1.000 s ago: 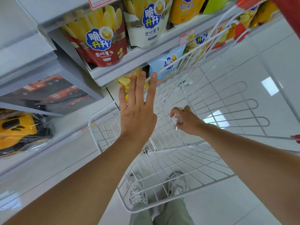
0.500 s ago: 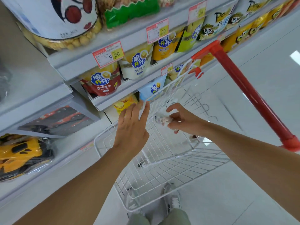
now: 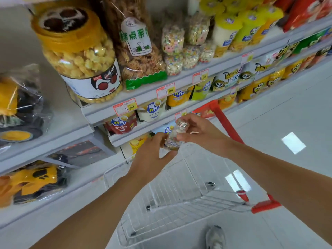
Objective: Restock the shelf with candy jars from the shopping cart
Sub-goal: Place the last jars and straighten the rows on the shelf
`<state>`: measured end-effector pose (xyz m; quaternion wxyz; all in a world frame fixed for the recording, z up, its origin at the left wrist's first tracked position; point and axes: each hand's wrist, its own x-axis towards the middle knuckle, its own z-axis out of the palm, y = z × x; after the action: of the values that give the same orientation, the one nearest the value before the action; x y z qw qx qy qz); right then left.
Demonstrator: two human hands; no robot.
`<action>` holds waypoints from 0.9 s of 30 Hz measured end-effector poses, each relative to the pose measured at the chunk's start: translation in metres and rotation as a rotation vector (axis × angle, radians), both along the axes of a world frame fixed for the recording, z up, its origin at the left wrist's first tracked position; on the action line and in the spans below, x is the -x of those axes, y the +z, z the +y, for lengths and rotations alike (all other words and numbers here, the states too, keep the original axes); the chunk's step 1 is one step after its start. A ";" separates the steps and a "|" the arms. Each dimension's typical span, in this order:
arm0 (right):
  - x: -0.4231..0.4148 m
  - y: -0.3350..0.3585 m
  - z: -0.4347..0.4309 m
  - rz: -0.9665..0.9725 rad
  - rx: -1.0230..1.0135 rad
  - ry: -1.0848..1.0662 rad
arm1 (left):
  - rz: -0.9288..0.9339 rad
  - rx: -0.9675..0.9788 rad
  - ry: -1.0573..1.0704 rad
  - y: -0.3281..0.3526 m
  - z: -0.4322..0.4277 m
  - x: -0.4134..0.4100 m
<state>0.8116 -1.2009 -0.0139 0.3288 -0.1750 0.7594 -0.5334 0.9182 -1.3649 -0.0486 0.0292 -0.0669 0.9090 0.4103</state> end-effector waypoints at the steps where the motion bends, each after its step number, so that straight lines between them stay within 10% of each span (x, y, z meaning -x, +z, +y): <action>1: 0.004 0.012 0.001 0.053 0.007 0.021 | 0.021 0.004 0.032 0.011 0.004 0.004; 19: 0.079 0.279 -0.030 0.679 0.285 0.131 | 0.556 0.663 0.503 0.276 -0.004 0.039; 27: 0.110 0.318 -0.067 0.863 0.212 0.114 | 0.465 0.880 0.589 0.326 -0.035 0.058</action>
<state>0.7014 -1.2675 0.3044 -0.0091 -0.4558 0.7575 -0.4673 0.8606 -1.4001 0.2777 -0.3172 -0.2312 0.9197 -0.0116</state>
